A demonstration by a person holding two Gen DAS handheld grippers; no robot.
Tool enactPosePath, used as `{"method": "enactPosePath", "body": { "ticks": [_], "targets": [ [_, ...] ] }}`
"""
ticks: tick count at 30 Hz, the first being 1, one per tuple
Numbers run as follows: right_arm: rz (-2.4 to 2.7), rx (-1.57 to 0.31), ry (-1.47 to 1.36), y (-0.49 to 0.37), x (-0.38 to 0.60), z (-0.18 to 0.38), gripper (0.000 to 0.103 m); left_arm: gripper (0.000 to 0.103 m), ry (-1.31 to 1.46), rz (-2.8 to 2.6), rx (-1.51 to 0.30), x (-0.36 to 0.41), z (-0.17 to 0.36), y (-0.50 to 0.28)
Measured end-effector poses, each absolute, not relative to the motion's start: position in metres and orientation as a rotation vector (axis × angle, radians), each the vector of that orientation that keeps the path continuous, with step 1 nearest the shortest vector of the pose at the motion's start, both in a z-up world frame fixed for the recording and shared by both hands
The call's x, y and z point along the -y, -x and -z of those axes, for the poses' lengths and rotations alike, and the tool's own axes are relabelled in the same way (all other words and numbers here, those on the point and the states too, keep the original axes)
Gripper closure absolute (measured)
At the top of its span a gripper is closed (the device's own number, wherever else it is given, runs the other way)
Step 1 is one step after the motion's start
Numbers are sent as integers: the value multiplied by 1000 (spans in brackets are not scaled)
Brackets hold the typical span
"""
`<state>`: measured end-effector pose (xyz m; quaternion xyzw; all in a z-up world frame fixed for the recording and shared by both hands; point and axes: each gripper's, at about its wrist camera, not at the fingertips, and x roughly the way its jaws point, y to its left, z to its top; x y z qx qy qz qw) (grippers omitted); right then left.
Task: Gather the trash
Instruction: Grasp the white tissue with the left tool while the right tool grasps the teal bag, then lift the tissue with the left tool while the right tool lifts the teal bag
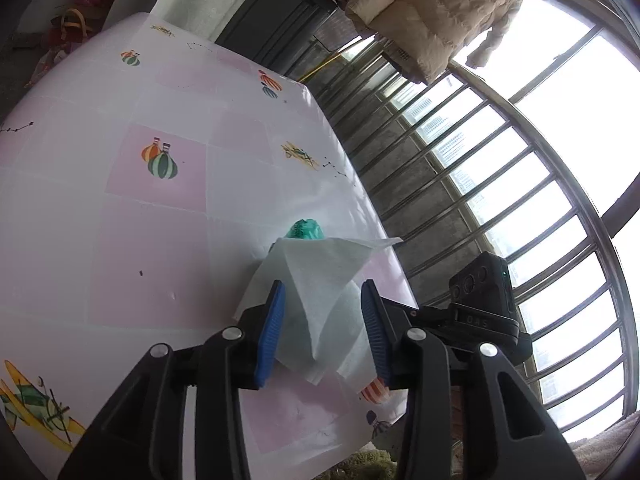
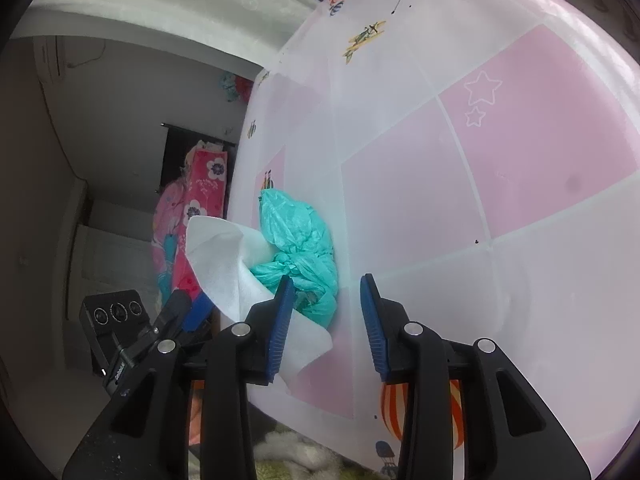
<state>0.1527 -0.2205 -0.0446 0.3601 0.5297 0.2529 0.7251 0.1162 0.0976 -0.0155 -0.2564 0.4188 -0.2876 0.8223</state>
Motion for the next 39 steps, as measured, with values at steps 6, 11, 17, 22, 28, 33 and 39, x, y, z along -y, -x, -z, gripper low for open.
{"method": "enactPosePath", "body": {
  "ticks": [6, 11, 17, 22, 28, 33, 39],
  "targets": [
    [-558, -1166, -798, -149, 222, 46, 67, 63, 478, 570, -924, -77, 26, -131],
    [-557, -1171, -794, -150, 222, 46, 67, 95, 493, 560, -941, -77, 40, -144],
    [-540, -1167, -774, -153, 224, 44, 65, 103, 473, 513, -851, -108, 15, -134],
    [-541, -1166, -755, -159, 218, 44, 64, 103, 317, 340, -768, -138, -5, -128],
    [-539, -1171, -727, -163, 211, 45, 63, 102, 173, 365, -943, -128, 33, -130],
    [-532, -1171, -713, -166, 208, 42, 58, 81, 175, 412, -1018, -125, 51, -114],
    [-543, -1173, -742, -170, 206, 44, 43, 48, 282, 436, -858, -150, 20, -103]
  ]
}}
